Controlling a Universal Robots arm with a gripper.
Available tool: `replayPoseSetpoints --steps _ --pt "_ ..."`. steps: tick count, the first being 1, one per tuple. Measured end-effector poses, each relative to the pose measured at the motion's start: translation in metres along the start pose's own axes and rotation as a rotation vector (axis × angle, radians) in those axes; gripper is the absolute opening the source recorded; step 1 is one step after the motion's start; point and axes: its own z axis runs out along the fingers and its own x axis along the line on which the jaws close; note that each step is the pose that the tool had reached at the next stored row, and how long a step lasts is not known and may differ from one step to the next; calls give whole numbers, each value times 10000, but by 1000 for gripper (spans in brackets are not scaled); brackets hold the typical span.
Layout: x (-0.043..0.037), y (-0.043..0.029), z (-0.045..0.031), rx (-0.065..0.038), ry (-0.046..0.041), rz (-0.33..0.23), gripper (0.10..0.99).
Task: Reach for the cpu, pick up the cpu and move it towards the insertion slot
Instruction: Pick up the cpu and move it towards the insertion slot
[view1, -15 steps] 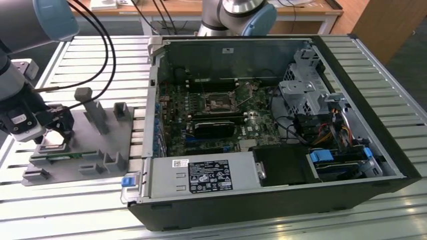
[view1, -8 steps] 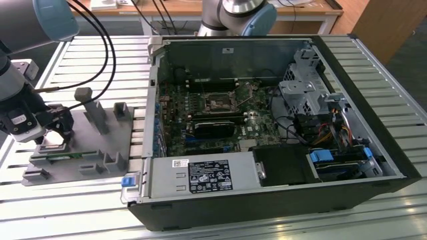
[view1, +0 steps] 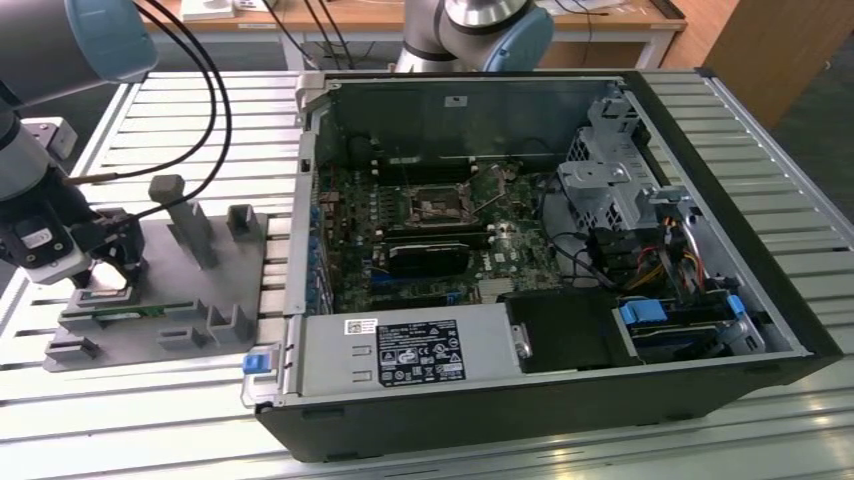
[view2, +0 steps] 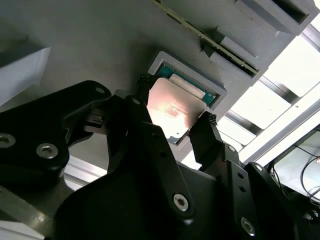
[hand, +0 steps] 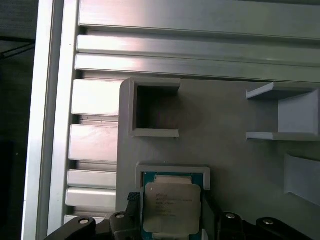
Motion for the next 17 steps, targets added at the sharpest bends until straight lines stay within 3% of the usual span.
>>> replayPoseSetpoints --steps 6,9,13,17 --pt "0 0 -2 -1 -1 0 600" --pt "0 0 -3 -1 0 0 537" --pt "0 0 -5 -2 -1 0 537" --pt "0 3 -63 -3 -1 0 537"
